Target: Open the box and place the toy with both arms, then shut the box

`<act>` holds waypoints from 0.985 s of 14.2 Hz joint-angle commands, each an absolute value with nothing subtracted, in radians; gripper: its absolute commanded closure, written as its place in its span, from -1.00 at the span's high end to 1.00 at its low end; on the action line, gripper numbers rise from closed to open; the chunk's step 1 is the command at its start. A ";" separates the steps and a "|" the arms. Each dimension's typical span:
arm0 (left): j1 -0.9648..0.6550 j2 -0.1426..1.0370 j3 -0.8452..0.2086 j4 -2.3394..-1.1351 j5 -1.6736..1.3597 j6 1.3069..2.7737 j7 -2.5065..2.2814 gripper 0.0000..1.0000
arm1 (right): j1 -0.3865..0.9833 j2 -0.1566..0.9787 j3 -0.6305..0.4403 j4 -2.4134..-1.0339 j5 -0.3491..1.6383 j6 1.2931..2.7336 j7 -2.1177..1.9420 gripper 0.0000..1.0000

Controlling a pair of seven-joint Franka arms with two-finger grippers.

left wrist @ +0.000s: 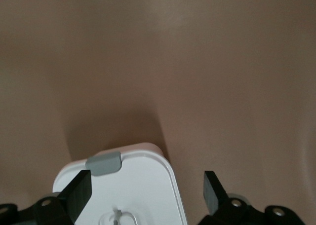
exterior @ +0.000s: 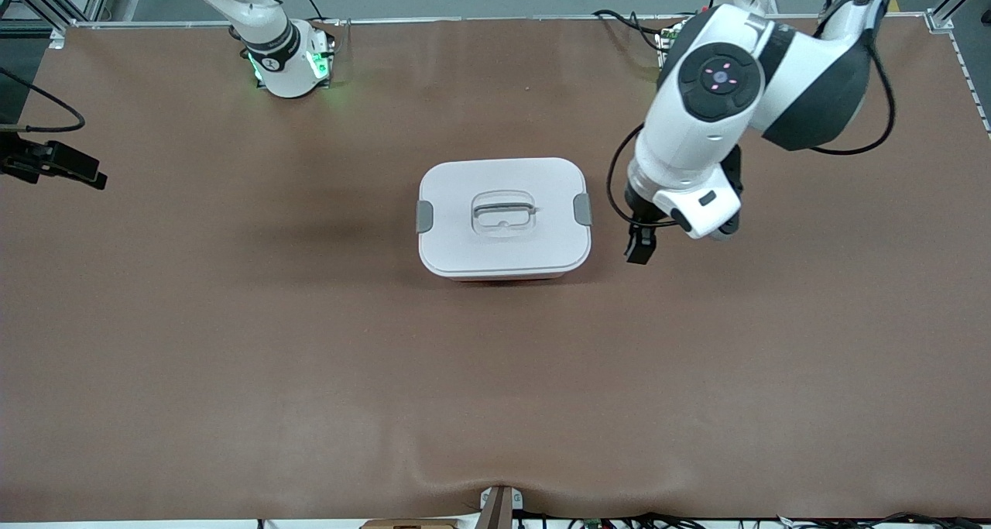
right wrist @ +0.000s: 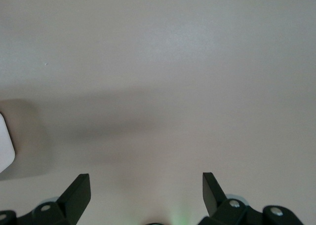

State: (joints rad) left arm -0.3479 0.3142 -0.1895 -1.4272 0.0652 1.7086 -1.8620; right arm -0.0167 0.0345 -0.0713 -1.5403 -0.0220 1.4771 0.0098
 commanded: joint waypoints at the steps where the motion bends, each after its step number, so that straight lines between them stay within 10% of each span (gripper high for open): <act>1: -0.287 0.275 -0.193 -1.434 0.051 1.677 -1.732 1.00 | -0.014 0.029 -0.069 -1.542 -0.031 1.474 0.017 1.00; 14: -0.106 0.247 -0.192 -1.430 0.063 1.634 -1.246 1.00 | -0.014 0.028 -0.069 -1.540 -0.031 1.474 0.017 1.00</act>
State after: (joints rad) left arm -0.1399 0.2648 -0.1857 -1.4269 0.0651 1.6492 -1.3065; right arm -0.0158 0.0345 -0.0712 -1.5403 -0.0220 1.4773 0.0098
